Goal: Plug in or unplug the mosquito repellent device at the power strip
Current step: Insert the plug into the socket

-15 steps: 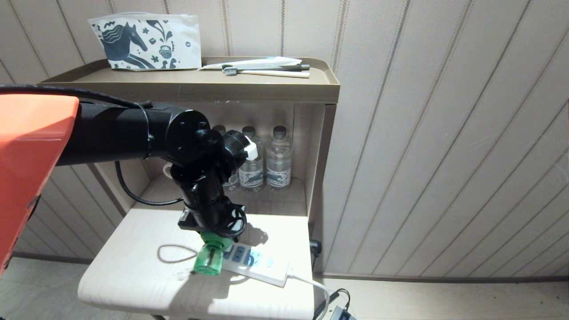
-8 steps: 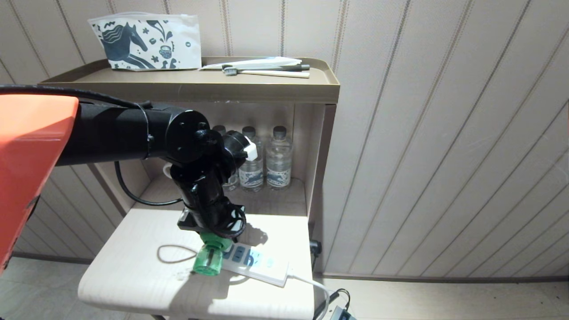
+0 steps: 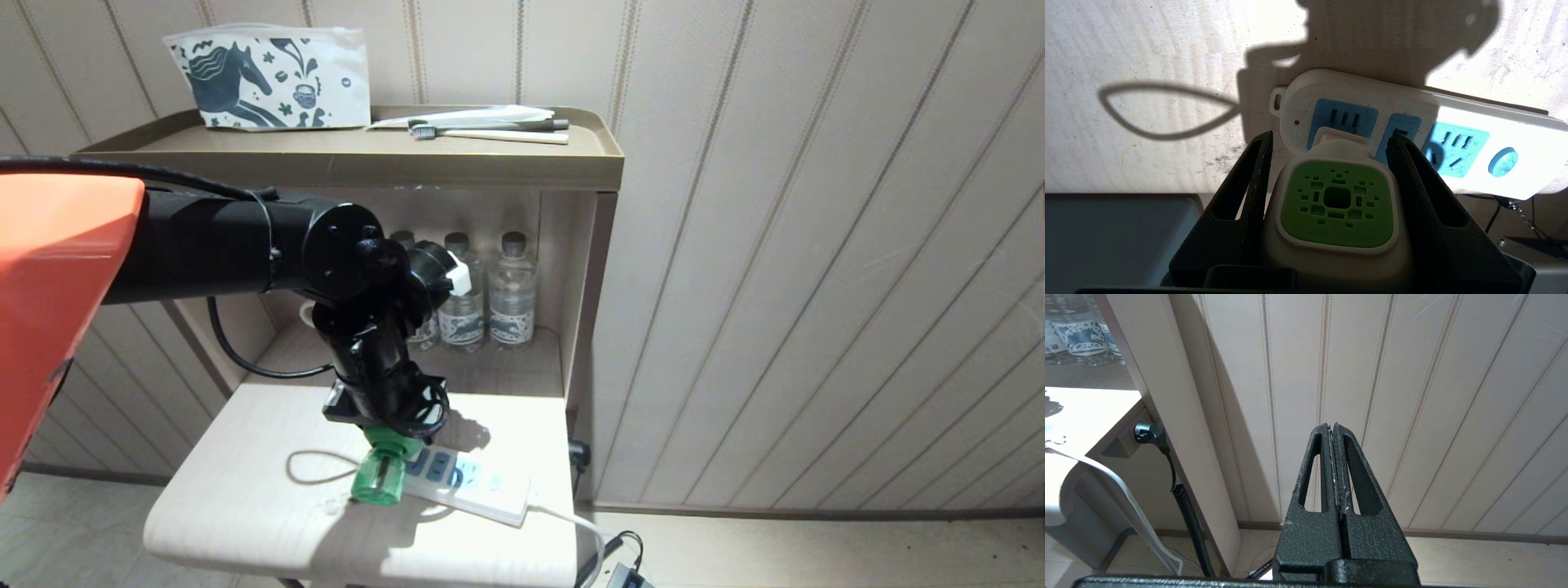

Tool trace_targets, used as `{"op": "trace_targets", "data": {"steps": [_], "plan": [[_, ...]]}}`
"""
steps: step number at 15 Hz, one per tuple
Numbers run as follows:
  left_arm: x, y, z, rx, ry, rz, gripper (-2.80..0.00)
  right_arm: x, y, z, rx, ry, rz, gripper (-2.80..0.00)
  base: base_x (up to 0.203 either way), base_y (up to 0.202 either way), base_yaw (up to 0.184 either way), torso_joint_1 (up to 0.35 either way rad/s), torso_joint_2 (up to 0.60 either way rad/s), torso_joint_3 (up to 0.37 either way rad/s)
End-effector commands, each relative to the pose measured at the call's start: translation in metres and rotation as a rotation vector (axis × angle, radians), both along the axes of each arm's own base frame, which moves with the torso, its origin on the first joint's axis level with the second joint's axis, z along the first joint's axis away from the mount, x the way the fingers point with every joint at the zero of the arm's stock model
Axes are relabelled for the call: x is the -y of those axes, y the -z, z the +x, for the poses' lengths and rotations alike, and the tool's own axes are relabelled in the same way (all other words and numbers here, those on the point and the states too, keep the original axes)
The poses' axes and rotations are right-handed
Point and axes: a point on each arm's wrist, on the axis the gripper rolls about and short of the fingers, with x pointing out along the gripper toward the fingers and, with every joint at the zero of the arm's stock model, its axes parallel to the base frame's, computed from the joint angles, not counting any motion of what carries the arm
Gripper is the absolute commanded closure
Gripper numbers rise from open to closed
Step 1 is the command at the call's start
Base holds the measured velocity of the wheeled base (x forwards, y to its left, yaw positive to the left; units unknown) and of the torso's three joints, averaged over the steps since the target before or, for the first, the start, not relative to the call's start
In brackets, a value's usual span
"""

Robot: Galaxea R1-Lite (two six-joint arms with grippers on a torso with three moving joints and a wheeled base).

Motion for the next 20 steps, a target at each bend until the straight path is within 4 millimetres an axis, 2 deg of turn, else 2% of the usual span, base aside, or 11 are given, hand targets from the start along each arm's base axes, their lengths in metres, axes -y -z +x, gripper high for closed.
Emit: {"op": "trace_targets", "data": {"steps": [1,5,12,20], "plan": [[-0.001,0.000,0.000,-0.005,-0.003,0.005,0.00,0.000,0.000,0.000,0.001,0.000,0.000,0.00,0.000,0.000,0.000,0.000,0.00,0.000],[0.000,0.003,0.000,-0.015,-0.003,0.006,0.00,0.000,0.000,0.000,0.001,0.000,0.000,0.00,0.000,0.000,0.000,0.000,0.00,0.000],[0.005,0.019,0.006,-0.041,-0.001,0.024,0.00,0.000,0.000,0.000,0.001,0.000,0.000,0.00,0.000,0.000,0.000,0.000,0.00,0.000],[0.009,0.025,0.011,-0.047,0.000,0.026,0.00,0.000,0.000,0.000,0.001,0.000,0.000,0.00,0.000,0.000,0.000,0.000,0.00,0.000]]}}
